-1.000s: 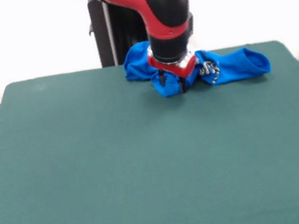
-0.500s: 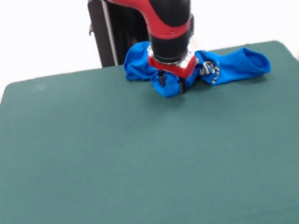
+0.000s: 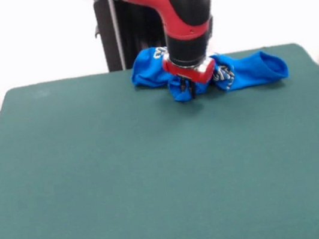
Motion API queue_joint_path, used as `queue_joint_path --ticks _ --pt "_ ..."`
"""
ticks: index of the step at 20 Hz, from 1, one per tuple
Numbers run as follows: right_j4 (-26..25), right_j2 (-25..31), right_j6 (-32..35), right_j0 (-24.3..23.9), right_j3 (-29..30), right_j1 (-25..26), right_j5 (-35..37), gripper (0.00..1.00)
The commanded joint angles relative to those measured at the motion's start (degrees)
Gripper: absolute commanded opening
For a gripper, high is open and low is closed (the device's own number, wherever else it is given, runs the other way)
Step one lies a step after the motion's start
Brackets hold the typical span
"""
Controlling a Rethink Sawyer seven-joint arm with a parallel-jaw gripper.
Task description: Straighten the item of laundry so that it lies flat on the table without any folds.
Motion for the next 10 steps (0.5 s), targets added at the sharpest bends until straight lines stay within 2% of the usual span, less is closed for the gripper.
queue_joint_path --ticks 1,7,10 --pt "2.18 3.29 15.94 -1.48 1.82 7.16 -8.25 0.0" --pt "2.09 1.85 14.71 -0.65 3.62 1.49 -2.29 0.0" --pt "0.81 2.79 12.6 -3.25 3.33 -0.61 -2.63 0.0"
